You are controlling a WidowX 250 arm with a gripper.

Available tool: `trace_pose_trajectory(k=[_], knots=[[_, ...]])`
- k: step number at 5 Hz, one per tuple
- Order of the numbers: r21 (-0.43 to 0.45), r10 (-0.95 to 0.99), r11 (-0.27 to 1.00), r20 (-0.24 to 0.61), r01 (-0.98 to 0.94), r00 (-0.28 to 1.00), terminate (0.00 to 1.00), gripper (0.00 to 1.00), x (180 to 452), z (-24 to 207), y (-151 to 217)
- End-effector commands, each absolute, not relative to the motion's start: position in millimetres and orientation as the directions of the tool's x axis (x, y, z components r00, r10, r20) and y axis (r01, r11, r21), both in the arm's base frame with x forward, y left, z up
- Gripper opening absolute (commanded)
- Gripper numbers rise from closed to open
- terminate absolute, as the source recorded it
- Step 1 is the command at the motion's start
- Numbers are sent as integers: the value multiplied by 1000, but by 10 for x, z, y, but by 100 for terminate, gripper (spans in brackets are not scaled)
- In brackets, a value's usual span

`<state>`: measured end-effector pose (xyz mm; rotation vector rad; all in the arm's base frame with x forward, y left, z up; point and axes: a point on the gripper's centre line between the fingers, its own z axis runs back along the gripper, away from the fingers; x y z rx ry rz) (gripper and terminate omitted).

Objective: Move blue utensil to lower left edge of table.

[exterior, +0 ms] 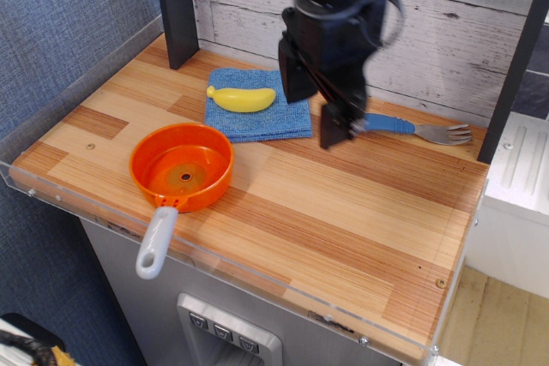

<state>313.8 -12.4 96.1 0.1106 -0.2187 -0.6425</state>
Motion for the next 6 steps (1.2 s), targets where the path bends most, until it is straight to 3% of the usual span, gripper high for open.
trace_pose_trajectory(k=[1,3,6], knots=[[152,-754,654,211,741,622,0,100,3742,972,-243],[121,-843,537,111,835,526,0,100,3986,740,-378],[126,-817,577,119,807,565,0,100,4085,460,-371]])
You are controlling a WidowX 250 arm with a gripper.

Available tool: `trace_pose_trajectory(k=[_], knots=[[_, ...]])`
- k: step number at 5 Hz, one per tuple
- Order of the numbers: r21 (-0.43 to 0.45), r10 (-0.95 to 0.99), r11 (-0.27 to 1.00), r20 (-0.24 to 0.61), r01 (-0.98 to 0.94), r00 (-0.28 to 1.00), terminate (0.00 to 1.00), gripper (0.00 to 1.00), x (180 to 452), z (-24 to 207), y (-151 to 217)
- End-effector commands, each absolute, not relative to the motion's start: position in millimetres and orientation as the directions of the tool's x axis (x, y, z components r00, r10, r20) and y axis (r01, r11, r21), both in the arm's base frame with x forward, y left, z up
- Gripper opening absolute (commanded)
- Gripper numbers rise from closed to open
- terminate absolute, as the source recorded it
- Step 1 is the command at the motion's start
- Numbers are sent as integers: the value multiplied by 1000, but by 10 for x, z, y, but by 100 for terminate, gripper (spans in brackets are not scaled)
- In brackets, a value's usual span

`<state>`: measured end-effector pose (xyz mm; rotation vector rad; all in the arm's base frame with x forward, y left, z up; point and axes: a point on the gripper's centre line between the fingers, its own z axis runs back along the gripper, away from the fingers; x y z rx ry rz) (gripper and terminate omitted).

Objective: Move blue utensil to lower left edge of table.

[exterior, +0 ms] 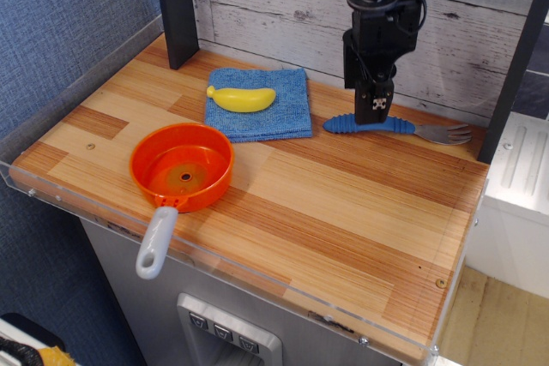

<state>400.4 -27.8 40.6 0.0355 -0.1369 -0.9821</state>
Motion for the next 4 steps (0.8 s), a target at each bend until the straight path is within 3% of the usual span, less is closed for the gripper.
trace_pose_trajectory(k=[1,2,3,4], knots=[[110,-826,563,107,819,554,0,100,4090,353,-410],[111,-820,572,83,813,566,0,100,4107,288,-423],[129,-797,603,65,787,601,0,0,4114,279,-410],[109,-797,604,77,790,599,0,0,4098,295,-409]])
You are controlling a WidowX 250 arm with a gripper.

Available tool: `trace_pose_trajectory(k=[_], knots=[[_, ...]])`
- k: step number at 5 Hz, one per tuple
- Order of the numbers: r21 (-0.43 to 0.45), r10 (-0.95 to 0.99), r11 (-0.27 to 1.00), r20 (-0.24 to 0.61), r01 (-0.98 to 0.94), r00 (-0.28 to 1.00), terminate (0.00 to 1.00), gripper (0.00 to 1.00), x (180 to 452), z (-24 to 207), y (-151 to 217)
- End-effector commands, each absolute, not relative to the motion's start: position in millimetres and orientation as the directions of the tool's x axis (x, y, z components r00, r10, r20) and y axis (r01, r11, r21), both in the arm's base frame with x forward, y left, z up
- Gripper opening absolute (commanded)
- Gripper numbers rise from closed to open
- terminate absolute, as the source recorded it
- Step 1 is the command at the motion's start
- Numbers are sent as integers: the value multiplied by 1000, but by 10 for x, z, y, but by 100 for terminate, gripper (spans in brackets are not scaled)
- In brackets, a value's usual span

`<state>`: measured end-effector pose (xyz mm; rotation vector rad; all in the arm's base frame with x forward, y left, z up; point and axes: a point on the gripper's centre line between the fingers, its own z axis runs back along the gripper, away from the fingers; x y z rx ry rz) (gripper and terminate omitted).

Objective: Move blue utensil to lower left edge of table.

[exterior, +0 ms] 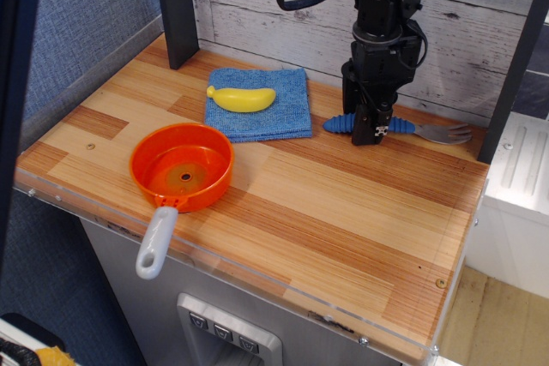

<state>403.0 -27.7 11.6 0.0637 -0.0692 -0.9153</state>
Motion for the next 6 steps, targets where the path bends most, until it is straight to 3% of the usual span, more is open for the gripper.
trace_pose_trajectory(k=[1,2,4,6], knots=[[113,-791,612,86,783,606,0,0,4062,355,-416],[87,-763,645,137,759,632,0,0,4006,563,-379],[71,-640,768,131,636,757,0,0,3820,925,-170],[74,-444,895,86,439,892,0,0,3365,986,450]])
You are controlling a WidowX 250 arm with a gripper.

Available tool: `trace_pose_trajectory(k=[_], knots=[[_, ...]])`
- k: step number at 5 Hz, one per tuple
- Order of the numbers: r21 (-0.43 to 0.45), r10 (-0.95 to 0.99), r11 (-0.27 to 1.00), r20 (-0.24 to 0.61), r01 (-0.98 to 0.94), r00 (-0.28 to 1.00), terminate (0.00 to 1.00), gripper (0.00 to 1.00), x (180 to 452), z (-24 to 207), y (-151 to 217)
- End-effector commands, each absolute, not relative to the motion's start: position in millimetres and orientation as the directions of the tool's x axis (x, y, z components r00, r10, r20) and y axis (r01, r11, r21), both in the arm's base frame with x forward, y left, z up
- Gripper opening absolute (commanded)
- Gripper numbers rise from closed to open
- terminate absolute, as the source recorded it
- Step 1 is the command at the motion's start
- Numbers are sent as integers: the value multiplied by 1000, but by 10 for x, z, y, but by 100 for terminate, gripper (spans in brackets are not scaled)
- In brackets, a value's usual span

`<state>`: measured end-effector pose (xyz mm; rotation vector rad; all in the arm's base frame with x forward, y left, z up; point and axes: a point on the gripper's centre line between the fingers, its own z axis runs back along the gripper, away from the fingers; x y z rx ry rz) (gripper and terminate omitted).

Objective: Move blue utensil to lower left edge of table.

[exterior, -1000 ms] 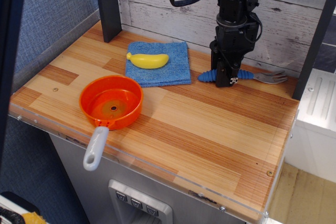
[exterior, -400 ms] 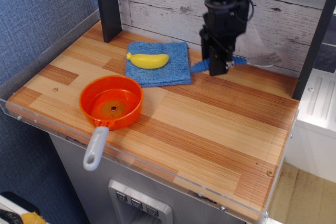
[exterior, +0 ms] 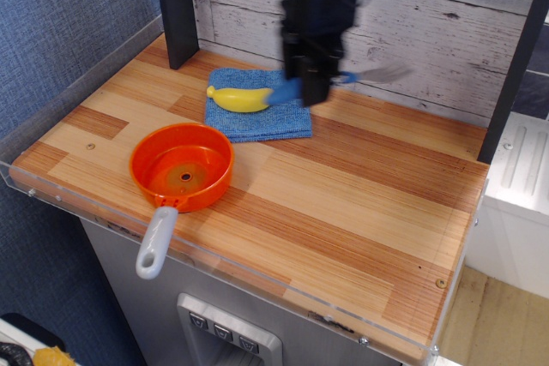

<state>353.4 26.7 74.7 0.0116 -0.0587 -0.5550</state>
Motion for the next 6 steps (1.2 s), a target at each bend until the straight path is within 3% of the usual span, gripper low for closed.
trace_pose_trajectory(k=[1,3,6], knots=[[78,-358,933,76,353,931,0,0,3155,974,720],[111,-214,972,56,206,975,0,0,2830,925,1269],[96,-139,987,68,132,988,0,0,2771,569,1681]])
